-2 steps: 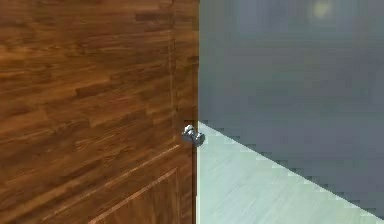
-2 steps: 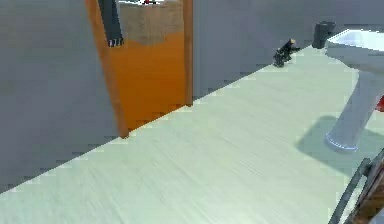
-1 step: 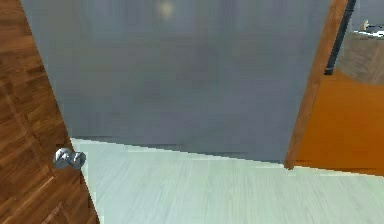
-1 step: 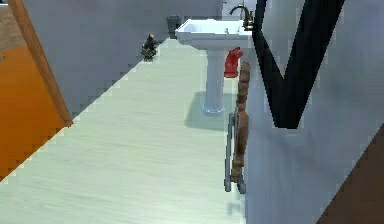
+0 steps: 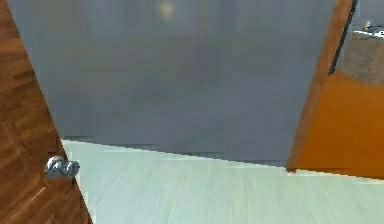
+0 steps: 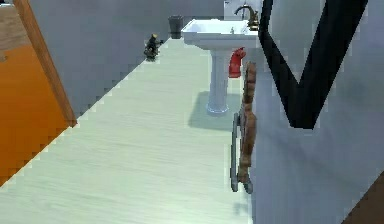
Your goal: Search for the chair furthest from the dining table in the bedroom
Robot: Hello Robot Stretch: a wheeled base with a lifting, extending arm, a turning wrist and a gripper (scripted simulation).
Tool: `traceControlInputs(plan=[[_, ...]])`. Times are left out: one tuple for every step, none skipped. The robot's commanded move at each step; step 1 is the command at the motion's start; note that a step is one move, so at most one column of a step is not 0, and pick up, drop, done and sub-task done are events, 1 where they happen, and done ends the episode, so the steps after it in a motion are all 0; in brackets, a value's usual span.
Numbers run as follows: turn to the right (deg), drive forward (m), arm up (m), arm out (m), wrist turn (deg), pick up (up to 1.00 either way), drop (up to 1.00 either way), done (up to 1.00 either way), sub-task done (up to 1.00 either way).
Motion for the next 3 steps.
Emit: traceControlInputs(plan=[[-42.0,0.0,0.0,0.0,0.0,0.0,0.0,0.0,0.0],[0.0,0.15,0.0,0.0,0.0,0.0,0.0,0.0,0.0],[-45.0,0.0,0.0,0.0,0.0,0.0,0.0,0.0,0.0]])
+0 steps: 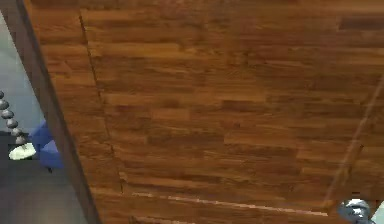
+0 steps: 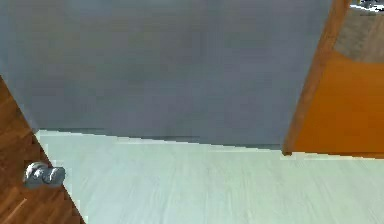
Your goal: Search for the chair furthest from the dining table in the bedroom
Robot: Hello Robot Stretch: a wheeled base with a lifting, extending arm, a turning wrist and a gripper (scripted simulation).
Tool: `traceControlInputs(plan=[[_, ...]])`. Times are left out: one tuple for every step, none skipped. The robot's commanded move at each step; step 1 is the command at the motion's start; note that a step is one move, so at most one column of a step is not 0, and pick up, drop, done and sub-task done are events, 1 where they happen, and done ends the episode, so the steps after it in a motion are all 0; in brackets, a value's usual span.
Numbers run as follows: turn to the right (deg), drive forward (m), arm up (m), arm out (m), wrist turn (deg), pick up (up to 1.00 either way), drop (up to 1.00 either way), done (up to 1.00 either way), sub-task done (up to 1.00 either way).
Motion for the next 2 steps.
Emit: traceControlInputs(plan=[[-45.0,0.0,0.0,0.0,0.0,0.0,0.0,0.0,0.0],[-18.0,0.0,0.0,0.0,0.0,0.0,0.0,0.0,0.0]])
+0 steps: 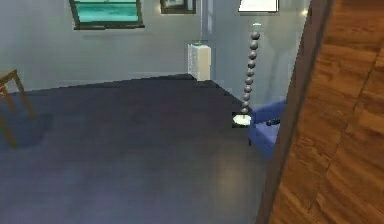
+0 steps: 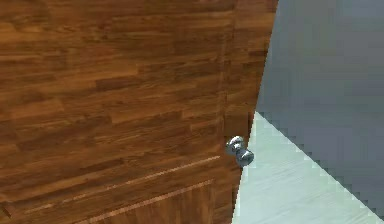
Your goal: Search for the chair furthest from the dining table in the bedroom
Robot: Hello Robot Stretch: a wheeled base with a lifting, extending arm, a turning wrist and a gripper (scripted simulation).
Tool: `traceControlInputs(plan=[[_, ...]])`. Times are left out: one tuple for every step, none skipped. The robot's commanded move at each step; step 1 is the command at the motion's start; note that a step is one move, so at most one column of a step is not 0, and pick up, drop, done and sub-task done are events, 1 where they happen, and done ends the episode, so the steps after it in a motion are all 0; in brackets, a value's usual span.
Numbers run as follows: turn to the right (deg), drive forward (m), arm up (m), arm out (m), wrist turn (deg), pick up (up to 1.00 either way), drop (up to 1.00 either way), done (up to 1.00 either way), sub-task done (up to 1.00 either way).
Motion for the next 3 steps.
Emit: traceControlInputs(plan=[[0.0,0.2,0.0,0.0,0.0,0.0,0.0,0.0,0.0],[-45.0,0.0,0.0,0.0,0.0,0.0,0.0,0.0,0.0],[0.0,0.3,0.0,0.0,0.0,0.0,0.0,0.0,0.0]])
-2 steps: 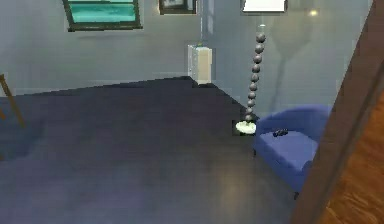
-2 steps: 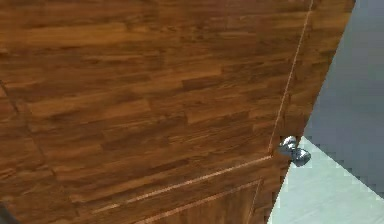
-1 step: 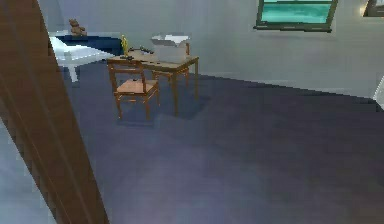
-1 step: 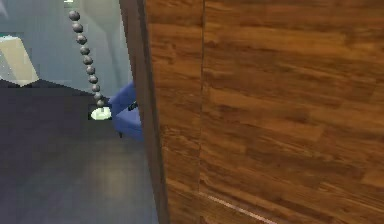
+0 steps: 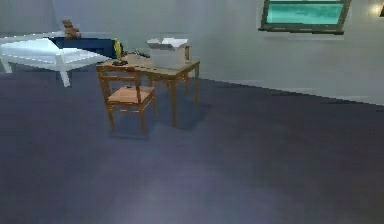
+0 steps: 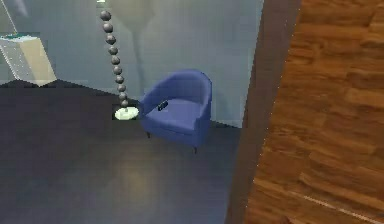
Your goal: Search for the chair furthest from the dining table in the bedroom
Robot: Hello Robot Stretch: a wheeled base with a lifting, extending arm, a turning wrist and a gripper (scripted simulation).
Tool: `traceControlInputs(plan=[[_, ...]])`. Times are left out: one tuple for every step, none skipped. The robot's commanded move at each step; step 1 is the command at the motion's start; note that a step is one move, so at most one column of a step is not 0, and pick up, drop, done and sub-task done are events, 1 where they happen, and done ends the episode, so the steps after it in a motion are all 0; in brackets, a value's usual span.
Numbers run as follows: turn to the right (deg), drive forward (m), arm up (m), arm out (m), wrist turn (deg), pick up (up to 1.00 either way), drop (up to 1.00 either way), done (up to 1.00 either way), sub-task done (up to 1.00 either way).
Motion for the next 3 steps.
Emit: traceControlInputs(plan=[[0.0,1.0,0.0,0.0,0.0,0.0,0.0,0.0,0.0],[-6.0,0.0,0.0,0.0,0.0,0.0,0.0,0.0,0.0],[0.0,0.45,0.0,0.0,0.0,0.0,0.0,0.0,0.0]])
